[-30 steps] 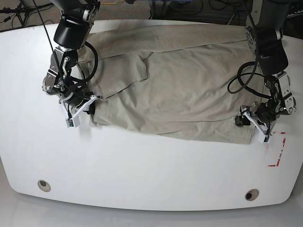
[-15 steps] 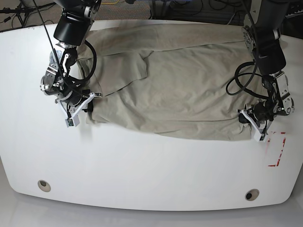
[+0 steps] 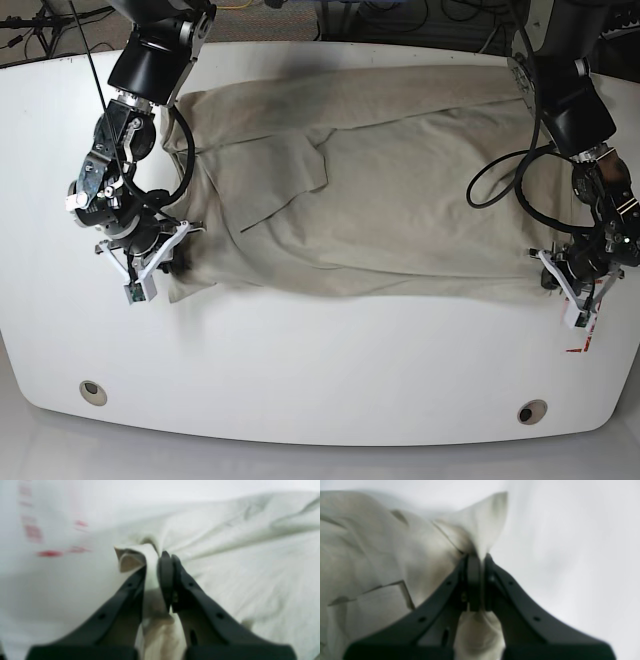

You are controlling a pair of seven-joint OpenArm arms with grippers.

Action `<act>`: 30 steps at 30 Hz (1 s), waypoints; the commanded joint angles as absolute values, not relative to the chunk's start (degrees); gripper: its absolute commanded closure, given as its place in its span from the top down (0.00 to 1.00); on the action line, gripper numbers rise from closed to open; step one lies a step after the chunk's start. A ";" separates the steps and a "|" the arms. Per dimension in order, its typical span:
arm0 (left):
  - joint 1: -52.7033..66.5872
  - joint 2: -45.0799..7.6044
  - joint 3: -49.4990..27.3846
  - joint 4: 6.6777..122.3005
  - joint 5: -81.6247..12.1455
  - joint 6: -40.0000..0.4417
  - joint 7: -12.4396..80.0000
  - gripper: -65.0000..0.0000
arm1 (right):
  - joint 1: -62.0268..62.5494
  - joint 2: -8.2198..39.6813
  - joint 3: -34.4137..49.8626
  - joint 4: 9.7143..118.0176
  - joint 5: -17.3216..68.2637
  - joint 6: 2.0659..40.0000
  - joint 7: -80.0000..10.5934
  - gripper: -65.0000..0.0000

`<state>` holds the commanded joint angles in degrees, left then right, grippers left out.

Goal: Fold the T-shirt properly
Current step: 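Lift the hem corners with both grippers up off the table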

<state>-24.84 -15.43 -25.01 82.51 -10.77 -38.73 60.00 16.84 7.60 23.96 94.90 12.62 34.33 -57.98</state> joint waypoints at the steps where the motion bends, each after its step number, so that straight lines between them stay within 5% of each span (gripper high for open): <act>1: -25.10 -15.43 -25.01 83.65 -10.77 -38.73 60.09 0.00 | 17.54 7.87 23.96 95.08 12.62 34.33 -58.33 0.04; 15: -35.91 -15.43 -25.10 95.96 -10.77 -38.73 67.30 0.00 | 33.63 15.34 16.22 92.79 12.62 34.51 -59.47 0.04; 30: -62.02 -17.01 -24.92 93.93 -10.42 -38.20 67.91 0.00 | 63.25 23.78 3.91 82.24 13.05 34.59 -59.56 0.04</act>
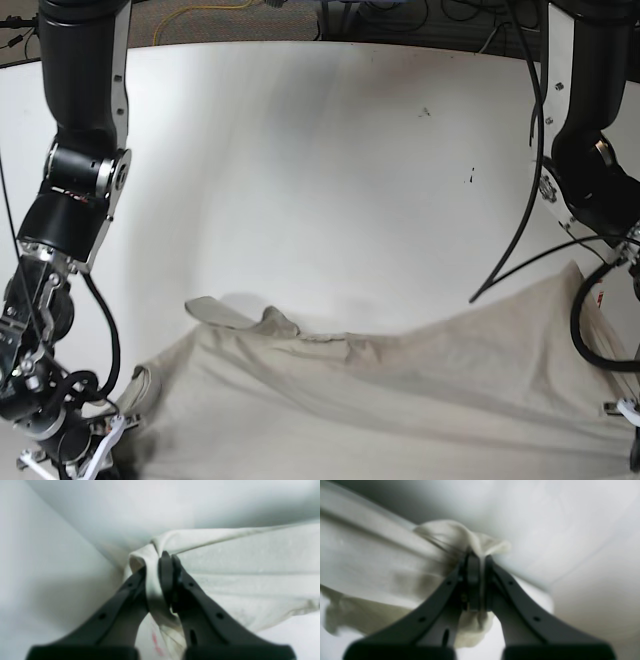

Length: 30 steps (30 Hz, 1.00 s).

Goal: Fold the T-shirt properly
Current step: 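Lift the hem corners with both grippers up off the table, then swing the held shirt edge with both grippers back across the table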

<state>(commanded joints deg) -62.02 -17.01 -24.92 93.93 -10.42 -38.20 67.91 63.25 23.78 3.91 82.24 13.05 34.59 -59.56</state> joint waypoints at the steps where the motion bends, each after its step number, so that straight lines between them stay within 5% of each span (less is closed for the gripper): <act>1: -63.43 -17.19 -24.92 93.23 -10.42 -38.20 67.91 0.00 | 64.75 24.04 3.03 81.80 13.05 34.59 -59.56 0.04; 9: -75.30 -17.63 -24.92 85.32 -10.42 -38.20 67.91 0.00 | 77.23 25.54 -1.19 78.29 13.14 34.68 -59.65 0.04; 17: -70.81 -17.54 -25.01 84.53 -10.68 -38.64 67.91 0.00 | 78.29 26.86 -1.89 79.43 13.14 34.77 -63.16 0.04; 30: -50.59 -17.10 -25.36 95.52 -10.86 -38.90 67.82 0.00 | 54.29 27.03 6.64 94.02 13.05 34.77 -65.19 0.04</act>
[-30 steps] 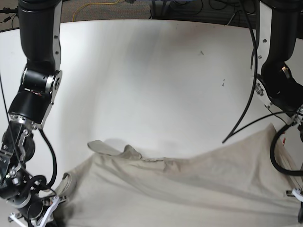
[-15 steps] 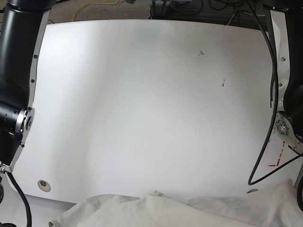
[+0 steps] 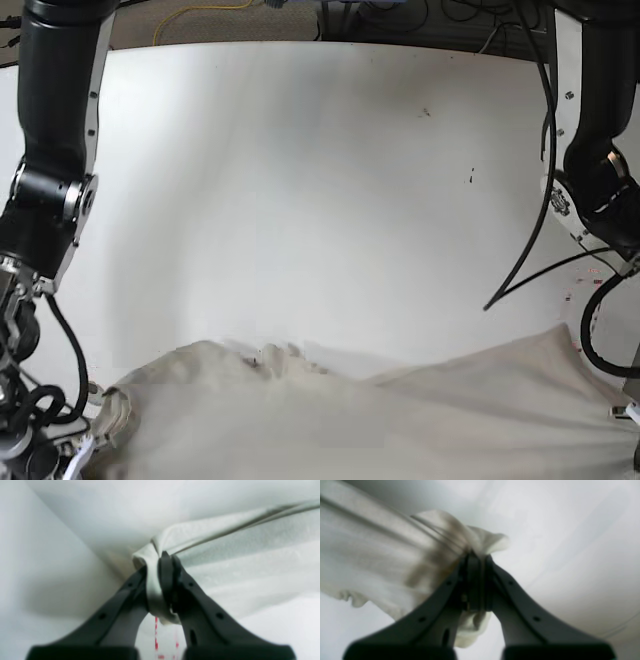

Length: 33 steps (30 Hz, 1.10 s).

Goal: Fold the T-shirt properly
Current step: 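Swing the held shirt edge with both grippers back across the table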

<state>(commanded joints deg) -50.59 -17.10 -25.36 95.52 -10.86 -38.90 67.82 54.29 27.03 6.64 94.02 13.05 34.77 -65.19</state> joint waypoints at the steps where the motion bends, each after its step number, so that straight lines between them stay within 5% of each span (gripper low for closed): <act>1: -48.66 -17.10 -25.36 96.31 -11.21 -39.43 67.74 0.00 | 51.47 26.95 7.52 95.16 13.05 34.77 -65.19 0.04; 16: -20.09 -17.54 -32.31 102.55 -20.79 -40.00 67.65 0.00 | 15.60 20.88 20.35 110.81 13.14 34.86 -64.84 0.04; 23: -8.04 -17.63 -34.77 104.40 -23.87 -40.00 67.65 0.00 | 3.74 16.84 25.36 112.57 12.79 39.87 -62.90 0.04; 33: 3.74 -17.63 -38.46 105.10 -24.92 -40.00 67.65 0.00 | -7.96 14.29 29.05 112.57 12.70 40.00 -62.90 0.04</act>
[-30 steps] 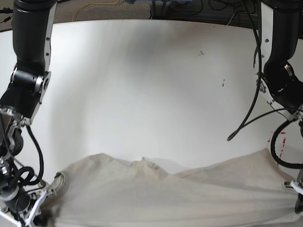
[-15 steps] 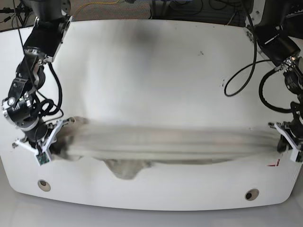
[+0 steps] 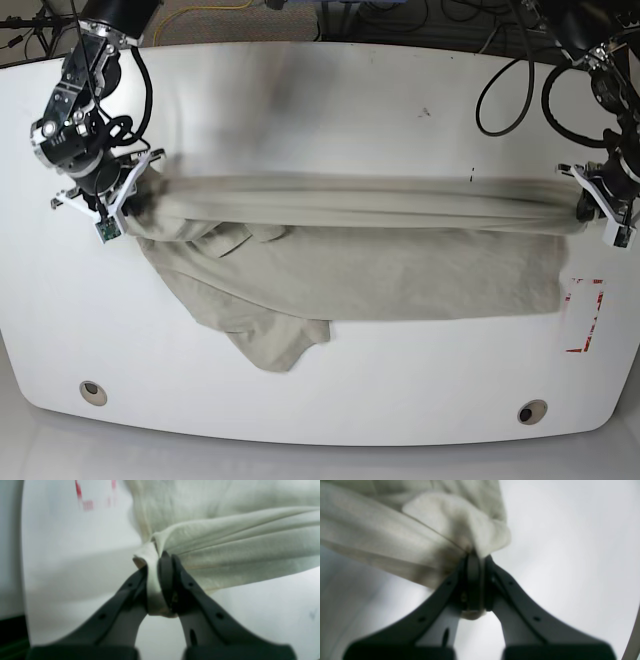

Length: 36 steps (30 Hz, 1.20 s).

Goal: Fold the T-shirt properly
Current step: 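Swing the held shirt edge with both grippers back across the table, then open both grippers and release the shirt edge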

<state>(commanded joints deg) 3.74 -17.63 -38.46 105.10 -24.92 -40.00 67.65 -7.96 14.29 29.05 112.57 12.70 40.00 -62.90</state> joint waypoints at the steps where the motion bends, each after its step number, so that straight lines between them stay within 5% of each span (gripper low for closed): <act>1: 4.79 -17.63 -38.55 105.10 -24.92 -40.00 67.65 0.00 | -9.36 14.11 29.05 112.57 12.70 40.00 -62.90 0.04; 20: 13.14 -21.67 -39.25 100.70 -24.92 -40.00 67.65 0.00 | -18.33 12.62 28.53 112.22 12.53 40.00 -63.16 0.05; 24: 13.58 -21.85 -39.43 100.09 -24.75 -40.00 67.74 0.15 | -19.82 12.53 28.53 112.22 12.53 40.00 -63.16 0.08; 31: 15.52 -22.81 -39.25 100.18 -23.16 -40.00 67.82 0.53 | -22.11 11.56 28.44 112.57 13.05 40.00 -63.34 0.60; 33: 15.60 -22.81 -39.25 100.18 -23.16 -40.00 67.82 0.57 | -22.29 10.24 28.44 113.10 12.79 40.00 -63.34 0.75; 36: 16.13 -22.81 -39.25 100.26 -23.16 -40.00 68.09 0.57 | -22.46 9.27 28.53 114.86 12.62 40.00 -63.34 0.83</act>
<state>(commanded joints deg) 16.13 -22.81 -39.25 100.26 -23.16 -40.00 68.09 -22.46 9.27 28.53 114.86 12.62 40.00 -63.34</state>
